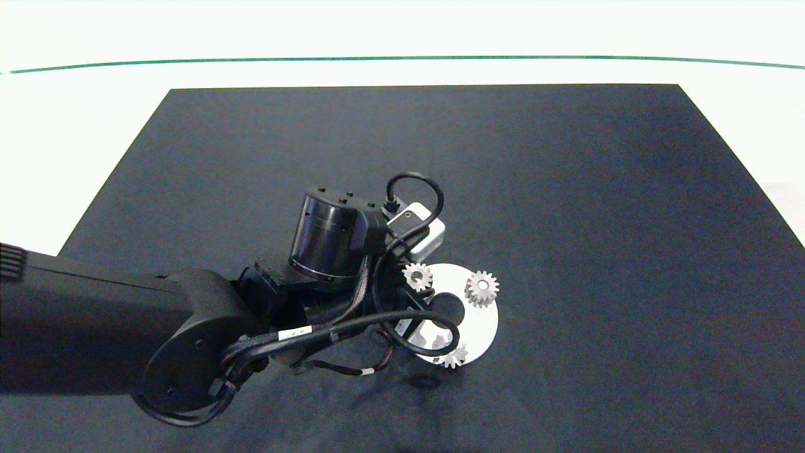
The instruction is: Install three planetary gears onto the carrier pins
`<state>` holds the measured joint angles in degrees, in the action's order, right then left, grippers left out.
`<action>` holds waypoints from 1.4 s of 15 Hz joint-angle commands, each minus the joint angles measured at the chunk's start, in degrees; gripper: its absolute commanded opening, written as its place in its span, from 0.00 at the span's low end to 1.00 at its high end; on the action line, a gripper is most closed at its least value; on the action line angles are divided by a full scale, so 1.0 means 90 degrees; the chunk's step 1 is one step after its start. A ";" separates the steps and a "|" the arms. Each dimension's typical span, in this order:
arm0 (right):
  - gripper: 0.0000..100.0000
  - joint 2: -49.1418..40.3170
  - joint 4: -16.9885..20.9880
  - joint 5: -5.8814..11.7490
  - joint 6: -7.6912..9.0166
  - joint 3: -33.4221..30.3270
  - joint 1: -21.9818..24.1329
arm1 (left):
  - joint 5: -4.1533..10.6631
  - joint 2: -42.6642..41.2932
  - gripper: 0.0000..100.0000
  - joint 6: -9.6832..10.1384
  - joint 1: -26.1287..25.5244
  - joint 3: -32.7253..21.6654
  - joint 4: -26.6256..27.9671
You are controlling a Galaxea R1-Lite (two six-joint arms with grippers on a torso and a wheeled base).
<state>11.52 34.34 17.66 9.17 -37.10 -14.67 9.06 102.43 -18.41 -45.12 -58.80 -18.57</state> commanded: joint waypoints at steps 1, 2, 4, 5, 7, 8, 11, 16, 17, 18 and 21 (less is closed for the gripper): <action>1.00 0.0009 0.0022 0.0010 0.0007 0.0001 -0.0001 | 0.0009 -0.0023 0.04 -0.0015 0.0023 0.0000 -0.0007; 1.00 0.0009 0.0022 0.0010 0.0007 0.0001 -0.0001 | 0.0009 -0.0023 0.04 -0.0015 0.0033 0.0000 -0.0017; 1.00 0.0009 0.0022 0.0010 0.0007 0.0001 -0.0001 | 0.0009 -0.0033 0.04 -0.0015 0.0091 0.0000 -0.0017; 1.00 0.0019 0.0022 0.0010 0.0007 0.0001 -0.0001 | 0.0009 -0.0052 0.04 -0.0005 0.0111 0.0009 -0.0017; 1.00 0.0019 0.0022 0.0010 0.0007 0.0001 -0.0001 | 0.0009 -0.0072 0.04 -0.0005 0.0111 0.0039 -0.0017; 1.00 0.0029 0.0022 0.0010 0.0007 0.0001 -0.0001 | 0.0009 -0.0072 0.04 0.0004 0.0101 0.0048 -0.0017; 1.00 0.0038 0.0022 0.0000 0.0007 0.0001 -0.0001 | 0.0009 -0.0072 0.04 0.0053 0.0062 0.0048 -0.0007; 1.00 0.0048 0.0022 0.0000 0.0007 -0.0009 -0.0001 | 0.0009 -0.0004 1.00 0.0063 0.0033 0.0048 -0.0017; 1.00 0.0048 0.0022 0.0000 0.0007 -0.0009 -0.0011 | 0.0009 -0.0004 1.00 0.0063 0.0033 0.0048 -0.0017; 1.00 0.0038 0.0022 0.0000 0.0007 -0.0009 -0.0011 | 0.0009 -0.0004 1.00 0.0063 0.0042 0.0048 -0.0017; 1.00 0.0048 0.0022 0.0000 0.0007 -0.0009 -0.0001 | 0.0009 0.0006 1.00 0.0063 0.0042 0.0029 -0.0027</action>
<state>11.87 34.34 17.58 9.17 -37.16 -14.67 9.03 102.25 -17.75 -44.75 -58.43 -18.68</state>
